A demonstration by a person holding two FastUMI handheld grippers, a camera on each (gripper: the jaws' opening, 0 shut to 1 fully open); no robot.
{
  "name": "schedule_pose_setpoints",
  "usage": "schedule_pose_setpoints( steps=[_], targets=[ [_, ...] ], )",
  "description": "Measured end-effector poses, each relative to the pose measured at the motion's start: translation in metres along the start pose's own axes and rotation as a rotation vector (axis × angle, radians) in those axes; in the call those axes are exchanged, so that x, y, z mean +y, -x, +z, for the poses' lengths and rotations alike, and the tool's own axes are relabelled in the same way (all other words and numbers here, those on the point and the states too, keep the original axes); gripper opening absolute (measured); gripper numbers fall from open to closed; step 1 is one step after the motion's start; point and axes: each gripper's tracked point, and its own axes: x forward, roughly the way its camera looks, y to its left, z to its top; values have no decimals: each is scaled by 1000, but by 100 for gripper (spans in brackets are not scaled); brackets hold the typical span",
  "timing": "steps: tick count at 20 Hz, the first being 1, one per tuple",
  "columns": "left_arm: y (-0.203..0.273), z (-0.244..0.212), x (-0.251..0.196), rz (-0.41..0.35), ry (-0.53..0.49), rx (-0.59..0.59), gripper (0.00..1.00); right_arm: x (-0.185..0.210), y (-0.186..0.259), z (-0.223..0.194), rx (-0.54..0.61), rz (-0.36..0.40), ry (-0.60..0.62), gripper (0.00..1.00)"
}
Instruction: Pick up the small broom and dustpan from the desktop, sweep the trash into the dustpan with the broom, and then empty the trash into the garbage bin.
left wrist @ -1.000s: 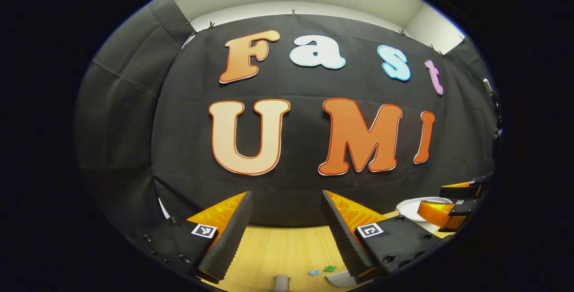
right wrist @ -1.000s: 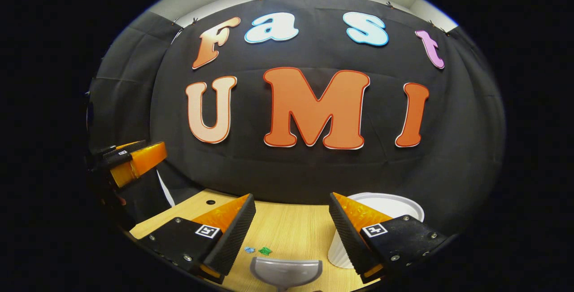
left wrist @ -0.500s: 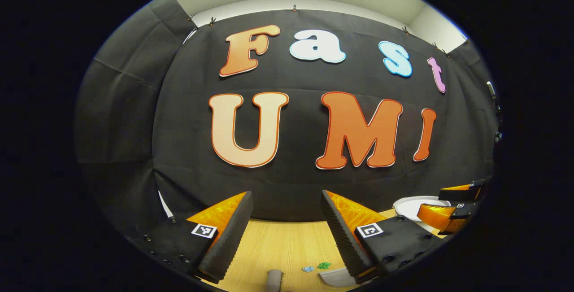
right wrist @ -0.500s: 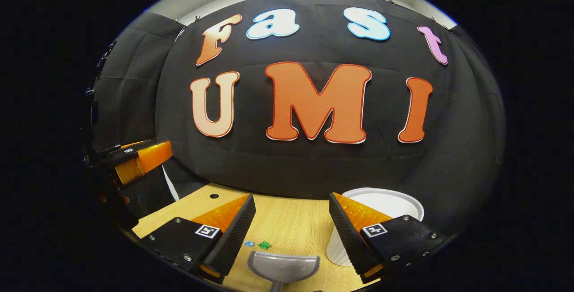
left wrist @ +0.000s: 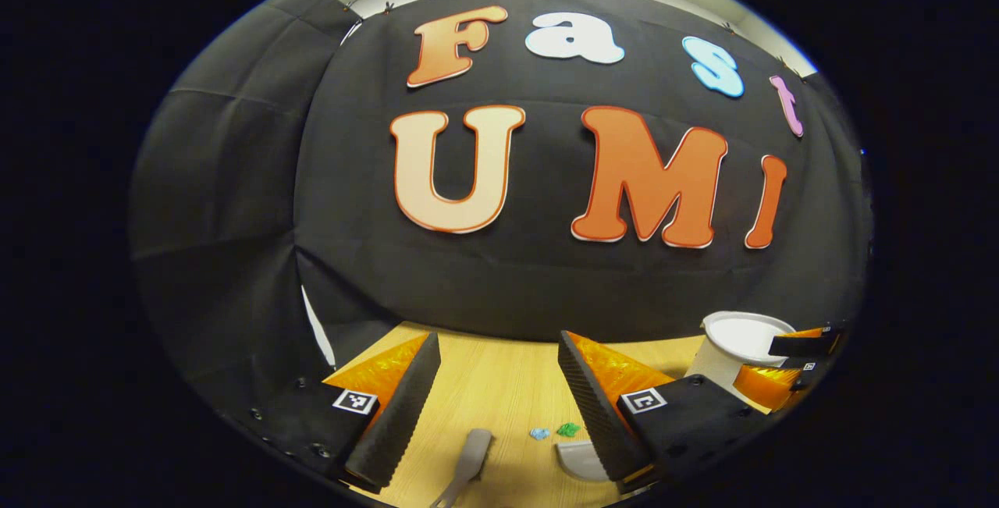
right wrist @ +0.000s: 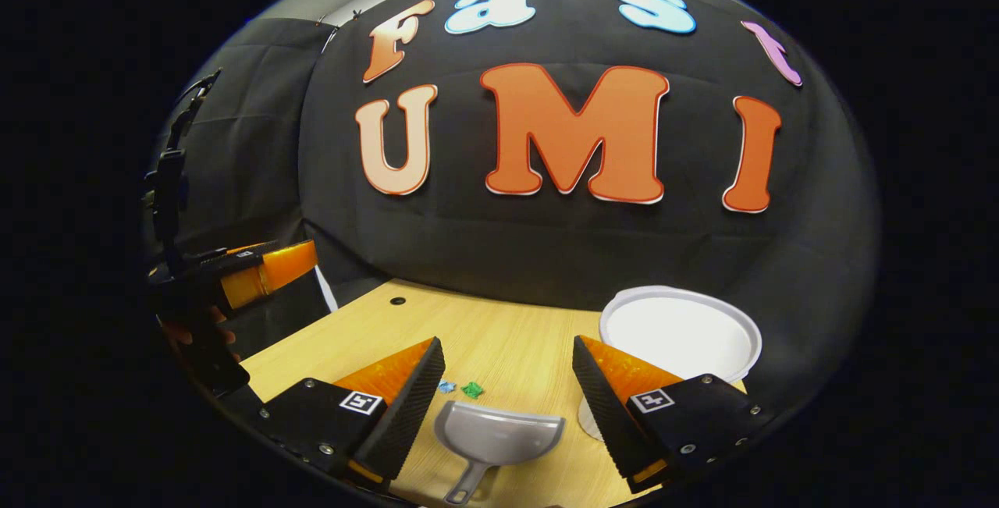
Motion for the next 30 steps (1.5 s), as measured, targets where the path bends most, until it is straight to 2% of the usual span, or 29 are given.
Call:
schedule_pose_setpoints(
  steps=[2,6,9,13,16,19,22,30],
  targets=[
    [-8,-25,7,6,9,91,98,11,-6,-16,60,32,-9,99],
    [-29,-68,17,-25,13,245,98,16,-21,-49,173,15,-22,99],
    [-43,-115,22,-93,3,418,98,17,-30,-78,269,-28,-30,99],
    [-52,-158,28,-150,21,583,98,23,-34,-111,401,-54,-64,98],
    [-45,-203,23,-206,86,775,99,38,-29,-147,526,-56,-101,98],
    [-41,-229,26,-211,62,858,99,45,-27,-164,577,-52,-136,98],
    [-27,-256,29,-217,45,954,99,45,-22,-194,654,-78,-157,94],
    [-20,-303,34,-182,-13,1100,98,54,-18,-248,811,-72,-204,93]
  ],
)
